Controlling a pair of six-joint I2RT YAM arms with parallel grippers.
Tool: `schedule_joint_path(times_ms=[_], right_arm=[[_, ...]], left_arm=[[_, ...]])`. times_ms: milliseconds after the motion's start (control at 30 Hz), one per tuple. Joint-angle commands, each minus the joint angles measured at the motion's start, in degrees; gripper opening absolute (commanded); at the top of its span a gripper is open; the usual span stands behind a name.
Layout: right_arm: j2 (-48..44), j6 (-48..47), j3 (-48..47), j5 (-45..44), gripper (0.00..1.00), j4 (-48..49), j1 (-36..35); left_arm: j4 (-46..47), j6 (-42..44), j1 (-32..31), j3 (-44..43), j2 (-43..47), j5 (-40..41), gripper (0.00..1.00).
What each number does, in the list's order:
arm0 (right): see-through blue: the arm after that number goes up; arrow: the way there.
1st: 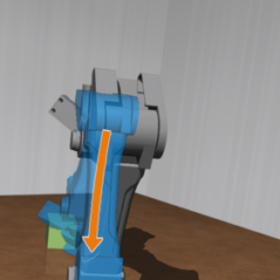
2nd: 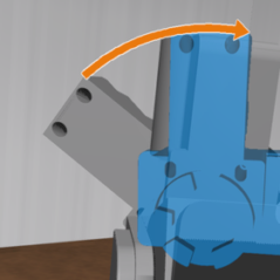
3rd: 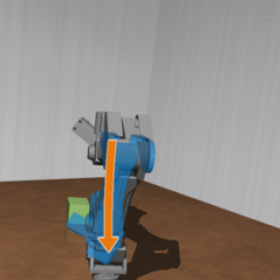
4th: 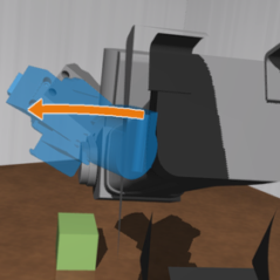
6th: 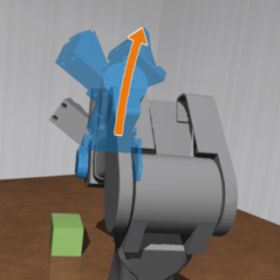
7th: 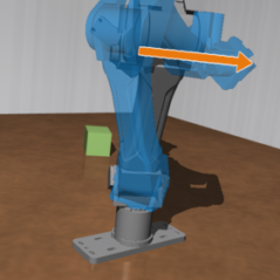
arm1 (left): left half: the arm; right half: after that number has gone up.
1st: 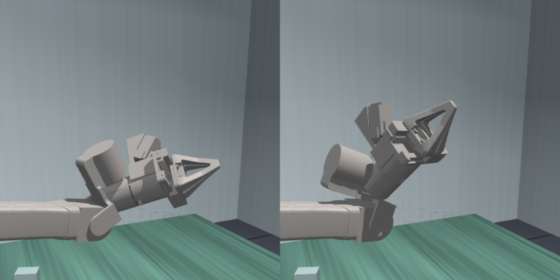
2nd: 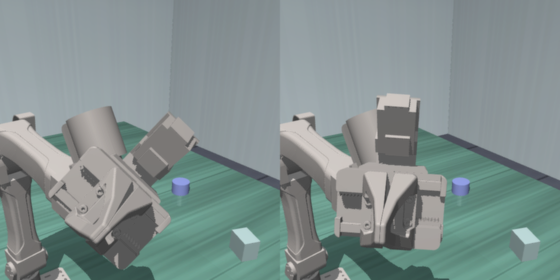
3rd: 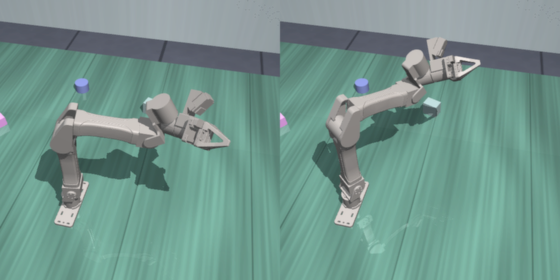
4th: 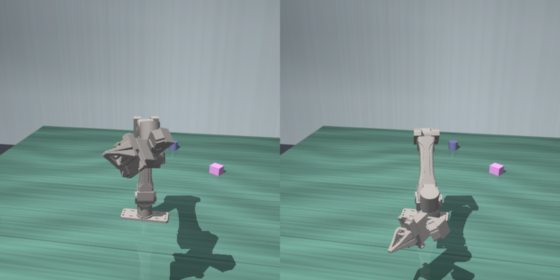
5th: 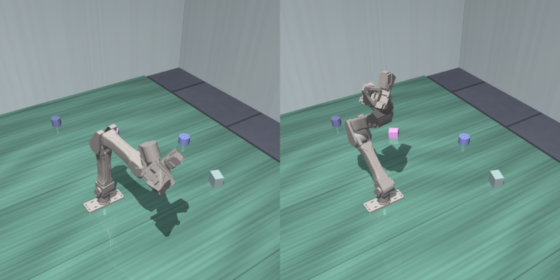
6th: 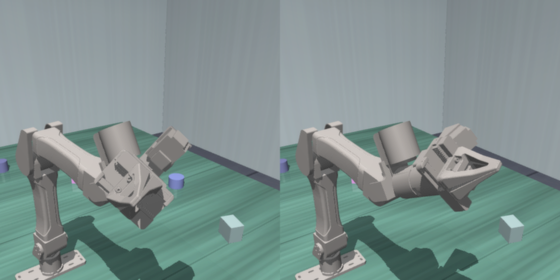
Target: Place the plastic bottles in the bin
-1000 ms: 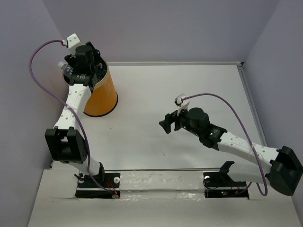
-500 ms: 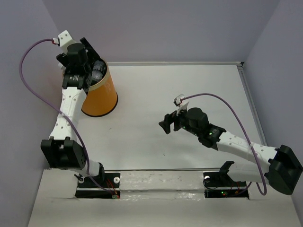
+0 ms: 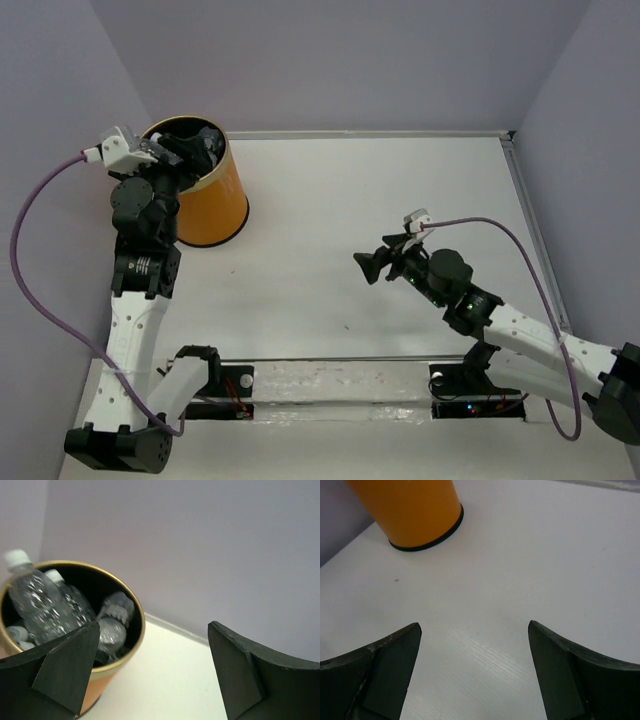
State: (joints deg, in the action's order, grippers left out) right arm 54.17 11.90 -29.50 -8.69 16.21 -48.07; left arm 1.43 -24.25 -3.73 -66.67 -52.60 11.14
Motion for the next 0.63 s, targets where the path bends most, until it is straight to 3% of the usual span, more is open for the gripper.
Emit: schedule_joint_path(times_ms=[0, 100, 267, 467, 600], right_arm=[[-9.25, 1.10, 4.70, -9.67, 1.00, 12.17, -0.27], [-10.57, 1.81, 3.32, -13.71, 1.00, 8.61, -0.27], [-12.93, 5.41, -6.17, -26.28, 1.00, -10.99, -0.27], [-25.24, 4.02, -5.05, -28.31, 1.00, -9.27, -0.27], [-22.81, 2.43, -4.16, -29.20, 1.00, -7.51, -0.27]], left_arm=[[6.30, 1.83, -3.21, 9.53, 6.18, -13.31, 0.99], [7.97, 3.85, -4.71, 16.65, 11.19, -21.40, 0.99], [9.64, 4.39, -5.06, 24.99, 20.05, -30.38, 0.99], [10.70, 3.42, -6.02, 29.05, 26.14, -30.47, 0.99], [9.38, 4.12, -7.34, 29.15, 24.83, -31.00, 0.99]])
